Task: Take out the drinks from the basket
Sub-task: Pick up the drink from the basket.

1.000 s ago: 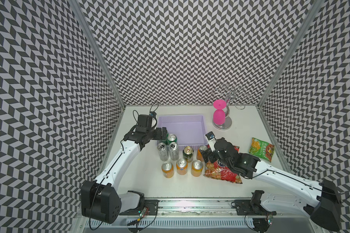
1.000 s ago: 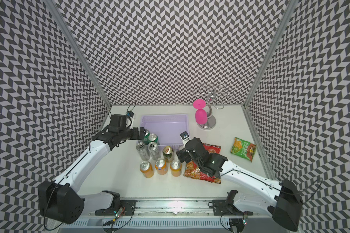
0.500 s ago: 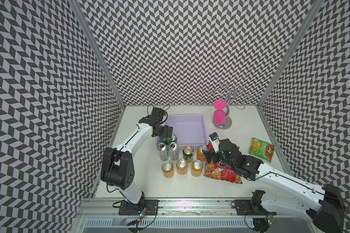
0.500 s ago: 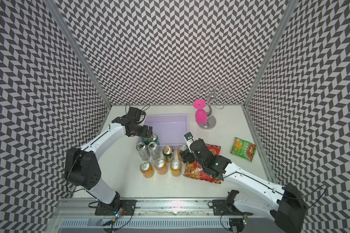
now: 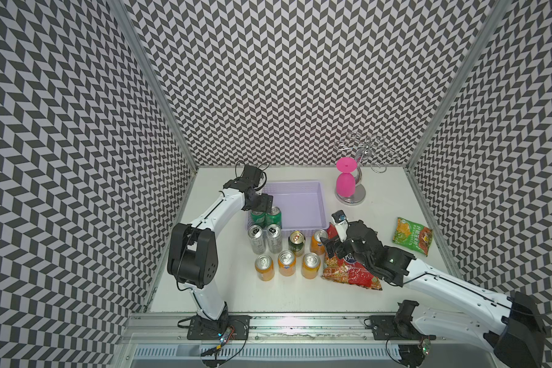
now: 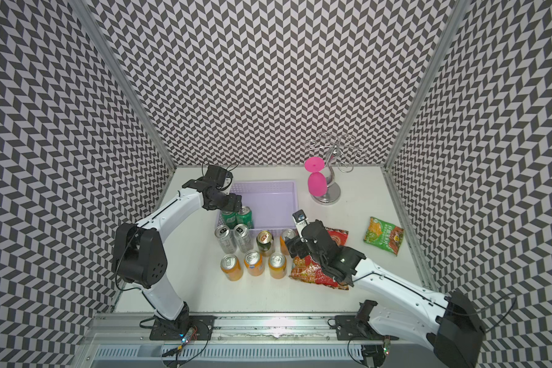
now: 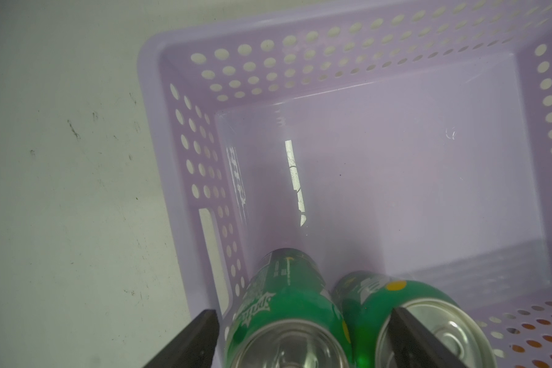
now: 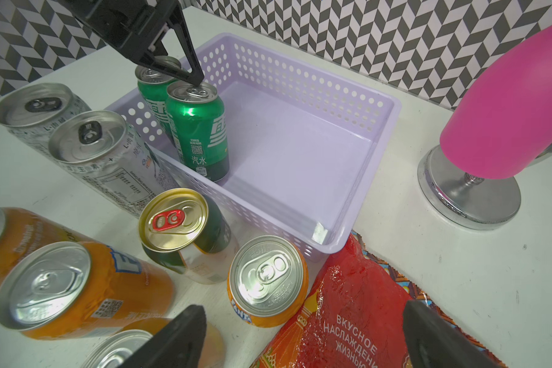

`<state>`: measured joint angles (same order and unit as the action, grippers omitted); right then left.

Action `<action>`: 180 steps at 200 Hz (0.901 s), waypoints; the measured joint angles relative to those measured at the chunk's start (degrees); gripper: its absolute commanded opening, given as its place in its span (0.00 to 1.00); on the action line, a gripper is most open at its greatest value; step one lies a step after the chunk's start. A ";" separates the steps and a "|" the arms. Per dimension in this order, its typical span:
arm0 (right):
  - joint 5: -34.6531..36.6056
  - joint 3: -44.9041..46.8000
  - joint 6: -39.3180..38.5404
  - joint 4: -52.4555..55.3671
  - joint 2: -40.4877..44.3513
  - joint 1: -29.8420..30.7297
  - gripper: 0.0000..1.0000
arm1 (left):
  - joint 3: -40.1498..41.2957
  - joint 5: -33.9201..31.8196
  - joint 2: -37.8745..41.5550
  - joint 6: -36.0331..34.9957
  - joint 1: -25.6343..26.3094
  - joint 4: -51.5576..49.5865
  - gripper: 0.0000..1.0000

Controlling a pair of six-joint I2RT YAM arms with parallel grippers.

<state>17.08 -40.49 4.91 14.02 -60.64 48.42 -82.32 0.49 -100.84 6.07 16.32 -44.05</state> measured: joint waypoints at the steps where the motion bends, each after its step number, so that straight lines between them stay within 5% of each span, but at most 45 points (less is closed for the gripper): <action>1: 0.00 0.02 0.00 0.00 0.00 0.00 0.99 | 0.00 0.00 0.00 0.02 0.00 0.00 0.87; 180: -0.44 0.33 0.02 -0.42 0.00 -0.52 1.00 | -2.25 0.70 1.49 0.07 0.17 -2.89 0.87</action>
<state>16.64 -40.16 4.93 13.61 -60.64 47.90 -84.58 1.19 -99.35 6.13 16.49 -46.94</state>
